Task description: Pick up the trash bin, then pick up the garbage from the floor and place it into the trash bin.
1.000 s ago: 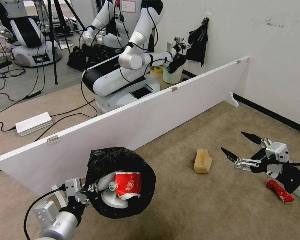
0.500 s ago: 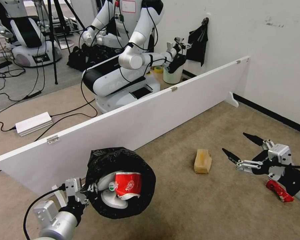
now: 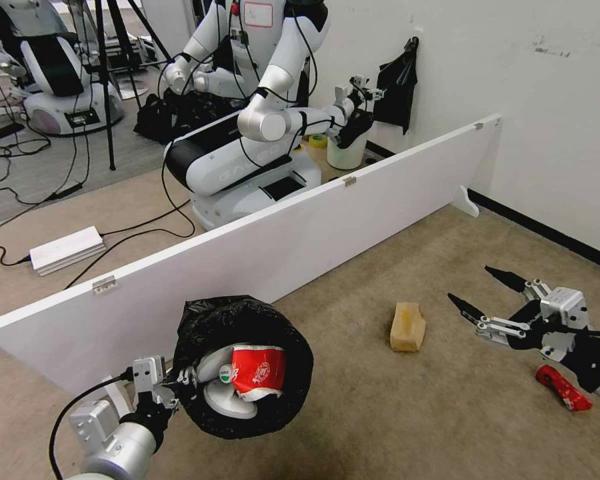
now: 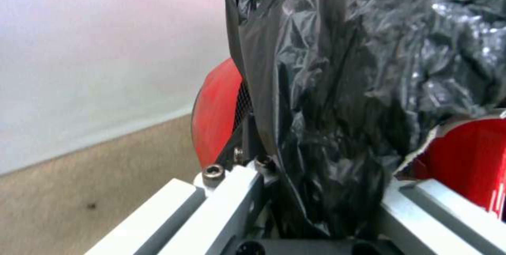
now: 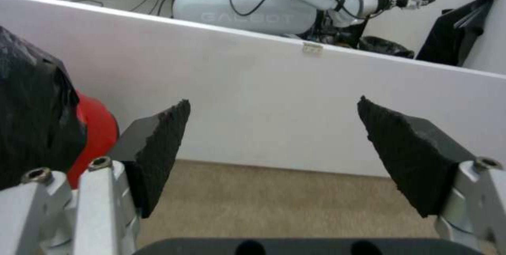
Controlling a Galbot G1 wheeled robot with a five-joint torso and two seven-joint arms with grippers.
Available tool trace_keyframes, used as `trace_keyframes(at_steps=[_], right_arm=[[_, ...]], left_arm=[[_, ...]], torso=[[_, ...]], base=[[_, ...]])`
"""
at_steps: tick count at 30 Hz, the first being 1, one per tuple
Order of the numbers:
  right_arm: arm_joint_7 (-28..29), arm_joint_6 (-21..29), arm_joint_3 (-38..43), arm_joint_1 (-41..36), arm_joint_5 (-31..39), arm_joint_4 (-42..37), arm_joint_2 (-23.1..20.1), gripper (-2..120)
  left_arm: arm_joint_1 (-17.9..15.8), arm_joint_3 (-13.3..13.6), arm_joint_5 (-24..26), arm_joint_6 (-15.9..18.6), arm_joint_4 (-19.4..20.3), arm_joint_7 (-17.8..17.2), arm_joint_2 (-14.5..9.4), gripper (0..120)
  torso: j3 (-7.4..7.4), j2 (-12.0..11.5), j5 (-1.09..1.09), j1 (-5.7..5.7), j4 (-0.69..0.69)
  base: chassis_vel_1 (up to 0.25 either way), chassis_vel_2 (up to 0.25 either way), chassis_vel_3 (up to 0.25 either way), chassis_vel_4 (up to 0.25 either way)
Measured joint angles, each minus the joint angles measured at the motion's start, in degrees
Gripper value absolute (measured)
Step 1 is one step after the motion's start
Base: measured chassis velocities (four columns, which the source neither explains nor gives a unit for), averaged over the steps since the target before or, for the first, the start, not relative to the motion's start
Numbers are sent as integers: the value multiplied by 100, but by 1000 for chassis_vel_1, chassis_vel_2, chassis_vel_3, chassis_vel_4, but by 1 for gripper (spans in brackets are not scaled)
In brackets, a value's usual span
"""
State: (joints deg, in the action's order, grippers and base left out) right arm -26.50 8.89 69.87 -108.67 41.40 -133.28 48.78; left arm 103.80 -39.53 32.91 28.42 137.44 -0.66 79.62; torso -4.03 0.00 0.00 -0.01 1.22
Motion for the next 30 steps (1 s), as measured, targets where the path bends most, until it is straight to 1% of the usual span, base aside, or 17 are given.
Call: trace_keyframes(at_steps=[3,4,6,8,9,10,14,17,18,24,28,30], right_arm=[[15,-18,1,7,15,7,0,85],[19,-30,0,9,24,10,0,88],[18,-38,0,9,32,12,2,94],[18,-38,0,9,33,12,4,95],[17,-44,-5,11,37,12,8,96],[17,-44,-5,11,37,12,8,96],[-6,-44,-12,23,36,13,8,96],[-41,-49,-31,29,34,16,9,98],[-51,-67,-41,28,35,21,10,98],[-207,-146,-48,-10,98,55,-5,100],[-268,-160,-14,-69,138,96,-39,100],[-268,-160,-7,-71,149,100,-42,100]], left_arm=[[-2,-2,0,0,-2,2,9,0],[-2,-3,0,0,-4,2,15,0],[-3,-5,-2,-2,-7,3,20,0],[-2,-5,-2,-2,-9,5,21,0],[1,-4,-2,1,-12,13,23,0],[1,-4,-2,1,-12,13,23,0],[1,-5,3,2,-18,43,27,0],[-3,-5,-3,2,-27,42,35,0],[-3,-5,-8,2,-30,39,38,0],[5,-6,-36,2,-36,71,53,0],[82,-13,-96,-21,-16,240,54,0],[94,-13,-104,-21,-9,263,53,0]], torso=[[-2,0,0,0,-1],[-1,0,2,0,-2],[-2,0,-1,1,-1],[-2,0,-4,1,1],[-2,0,2,1,1],[-2,0,2,1,1],[-3,0,-1,1,-3],[-3,-1,0,1,-1],[-3,-1,-1,1,2],[0,-1,-1,0,1],[0,0,1,1,-2],[0,-1,1,1,-2]], base=[[-176,225,208,-179],[-223,245,245,-216],[-243,241,247,-229],[-245,236,250,-261],[-234,257,268,-280],[-234,257,268,-280],[-178,203,208,-189],[-81,112,51,-62],[0,0,0,0],[11,-22,-10,10],[0,0,0,0],[0,0,0,0]])
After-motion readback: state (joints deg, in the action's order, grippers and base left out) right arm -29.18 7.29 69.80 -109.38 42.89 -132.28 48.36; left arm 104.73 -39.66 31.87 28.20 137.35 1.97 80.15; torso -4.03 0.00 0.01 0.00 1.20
